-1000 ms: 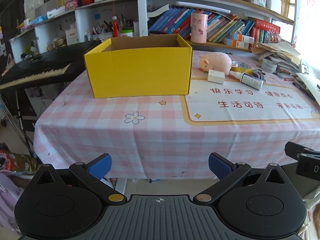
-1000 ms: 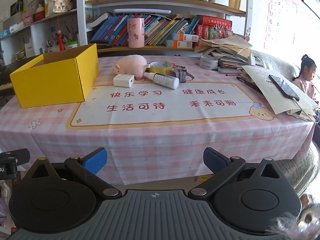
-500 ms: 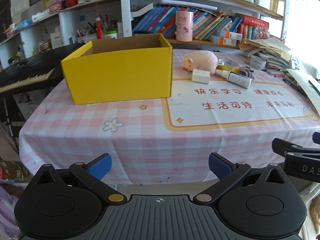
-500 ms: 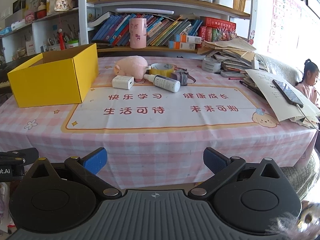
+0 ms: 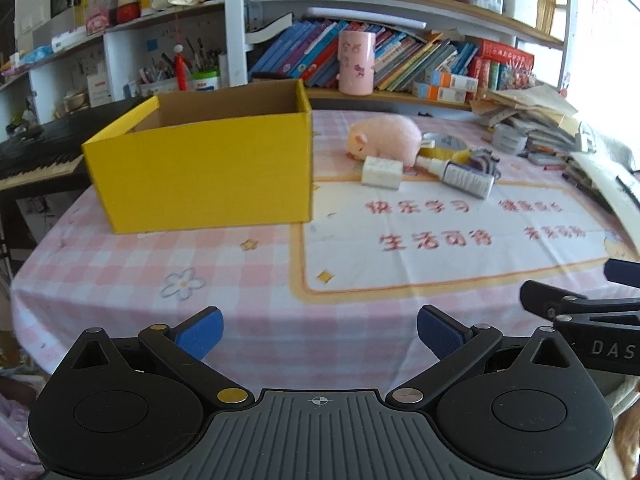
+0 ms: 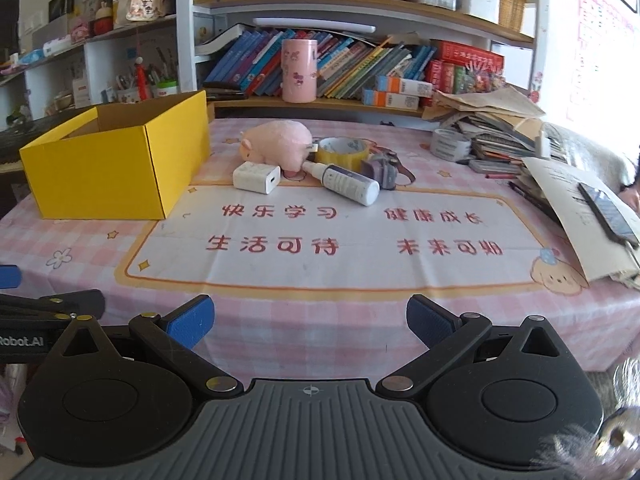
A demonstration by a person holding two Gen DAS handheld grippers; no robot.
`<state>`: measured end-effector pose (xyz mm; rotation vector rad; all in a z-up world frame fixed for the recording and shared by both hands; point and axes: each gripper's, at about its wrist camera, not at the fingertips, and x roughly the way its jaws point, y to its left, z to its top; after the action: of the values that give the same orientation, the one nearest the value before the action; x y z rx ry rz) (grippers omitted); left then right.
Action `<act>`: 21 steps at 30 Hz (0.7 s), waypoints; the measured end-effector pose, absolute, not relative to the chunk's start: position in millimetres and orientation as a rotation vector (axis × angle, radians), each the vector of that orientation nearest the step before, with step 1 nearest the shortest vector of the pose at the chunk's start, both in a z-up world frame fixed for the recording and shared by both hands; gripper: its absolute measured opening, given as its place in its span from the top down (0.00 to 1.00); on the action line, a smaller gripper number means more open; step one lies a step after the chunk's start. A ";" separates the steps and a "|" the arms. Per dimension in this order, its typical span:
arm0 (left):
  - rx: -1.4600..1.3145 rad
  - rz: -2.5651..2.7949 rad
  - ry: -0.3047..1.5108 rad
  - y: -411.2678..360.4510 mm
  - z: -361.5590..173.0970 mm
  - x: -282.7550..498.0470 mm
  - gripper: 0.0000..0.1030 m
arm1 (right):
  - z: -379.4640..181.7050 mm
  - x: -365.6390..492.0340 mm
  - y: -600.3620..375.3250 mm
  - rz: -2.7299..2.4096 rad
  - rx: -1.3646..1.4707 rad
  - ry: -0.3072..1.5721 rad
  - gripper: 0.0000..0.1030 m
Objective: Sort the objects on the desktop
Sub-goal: 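Move both tools toward the white charger and spray bottle beside the pig, then close the left tool on the white charger while the right tool grasps the spray bottle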
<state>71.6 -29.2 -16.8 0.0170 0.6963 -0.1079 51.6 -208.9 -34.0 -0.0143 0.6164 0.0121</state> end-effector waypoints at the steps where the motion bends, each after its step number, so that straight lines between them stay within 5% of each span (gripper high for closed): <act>1: 0.011 -0.110 0.689 -32.2 -16.4 75.0 0.00 | -32.6 55.4 -211.2 0.021 -0.021 0.617 0.00; 21: -0.003 -0.134 0.690 -97.6 -14.1 134.9 0.00 | -31.6 127.7 -274.5 0.015 -0.047 0.663 0.00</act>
<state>134.9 -97.6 -14.1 -0.0027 0.6896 -0.1342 127.7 -274.5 -31.6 -0.0472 0.6632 0.0152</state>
